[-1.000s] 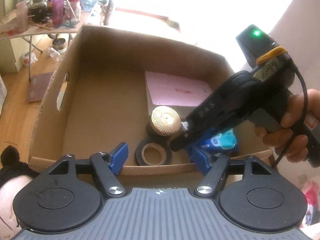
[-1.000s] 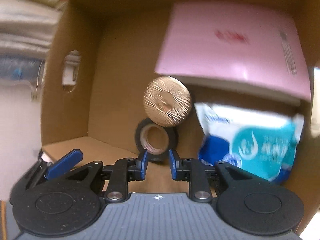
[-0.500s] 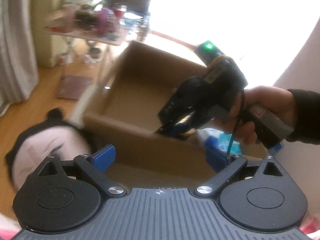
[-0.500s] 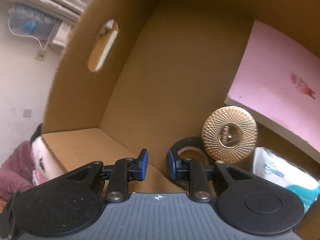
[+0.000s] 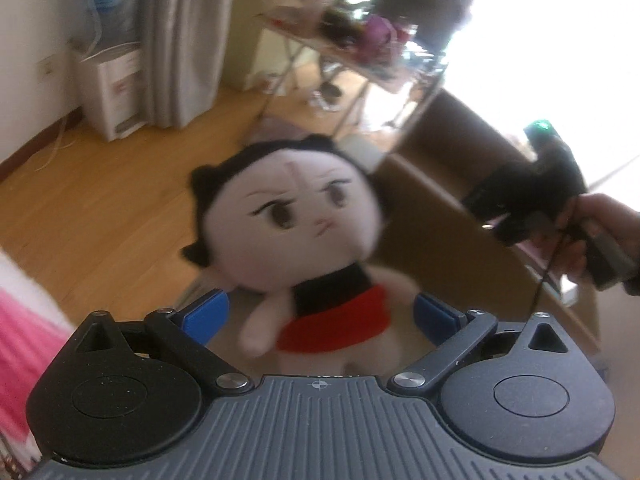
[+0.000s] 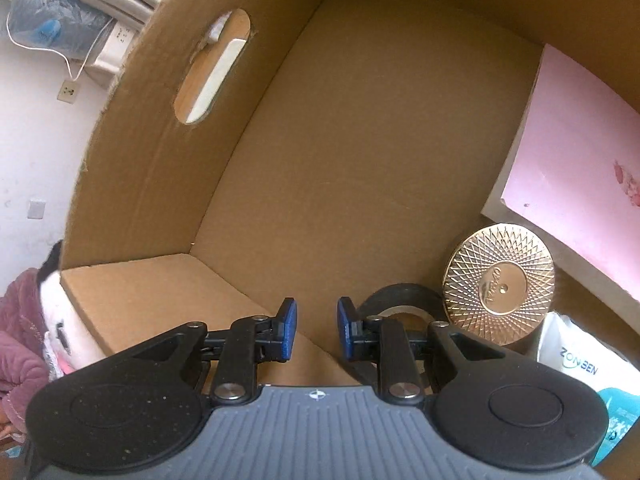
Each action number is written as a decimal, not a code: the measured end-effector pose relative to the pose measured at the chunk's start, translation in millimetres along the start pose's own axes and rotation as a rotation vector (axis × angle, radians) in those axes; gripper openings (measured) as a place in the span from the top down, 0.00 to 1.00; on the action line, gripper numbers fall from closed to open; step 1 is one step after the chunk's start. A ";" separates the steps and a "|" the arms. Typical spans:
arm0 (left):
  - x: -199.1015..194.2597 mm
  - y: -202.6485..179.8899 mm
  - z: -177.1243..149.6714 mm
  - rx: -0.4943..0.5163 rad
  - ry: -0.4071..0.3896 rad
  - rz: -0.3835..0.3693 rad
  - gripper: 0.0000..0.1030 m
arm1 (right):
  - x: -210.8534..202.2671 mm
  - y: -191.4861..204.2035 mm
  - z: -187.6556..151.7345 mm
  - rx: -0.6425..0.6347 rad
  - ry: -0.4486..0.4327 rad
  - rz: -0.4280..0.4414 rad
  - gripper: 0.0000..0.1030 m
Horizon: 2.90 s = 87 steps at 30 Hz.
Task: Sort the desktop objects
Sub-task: 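Withdraw the right gripper up out of the box, then move both grippers toward the plush doll beside the box, then close the right gripper on the doll's head while the left gripper steadies it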
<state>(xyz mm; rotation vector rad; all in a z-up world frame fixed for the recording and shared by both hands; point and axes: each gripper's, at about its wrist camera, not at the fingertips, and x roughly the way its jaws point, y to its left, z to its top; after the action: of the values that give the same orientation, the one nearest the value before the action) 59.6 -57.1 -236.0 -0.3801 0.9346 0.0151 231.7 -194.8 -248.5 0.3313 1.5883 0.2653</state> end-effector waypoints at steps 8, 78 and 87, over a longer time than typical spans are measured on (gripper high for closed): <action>1.2 11.9 -1.0 -0.036 0.014 0.010 0.03 | -3.4 -15.1 -12.2 0.075 0.001 0.019 0.76; 62.9 33.0 -9.1 -0.062 0.230 -0.229 0.00 | -15.9 129.2 -95.5 -0.292 -0.127 0.164 0.11; 48.2 18.5 -28.2 -0.077 0.277 -0.269 0.00 | -23.7 117.3 -111.6 -0.287 -0.062 0.145 0.11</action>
<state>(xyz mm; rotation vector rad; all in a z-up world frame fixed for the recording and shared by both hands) 63.2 -56.3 -294.7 -0.5871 1.1510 -0.2532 126.6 -90.9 -178.3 0.2287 1.4438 0.5828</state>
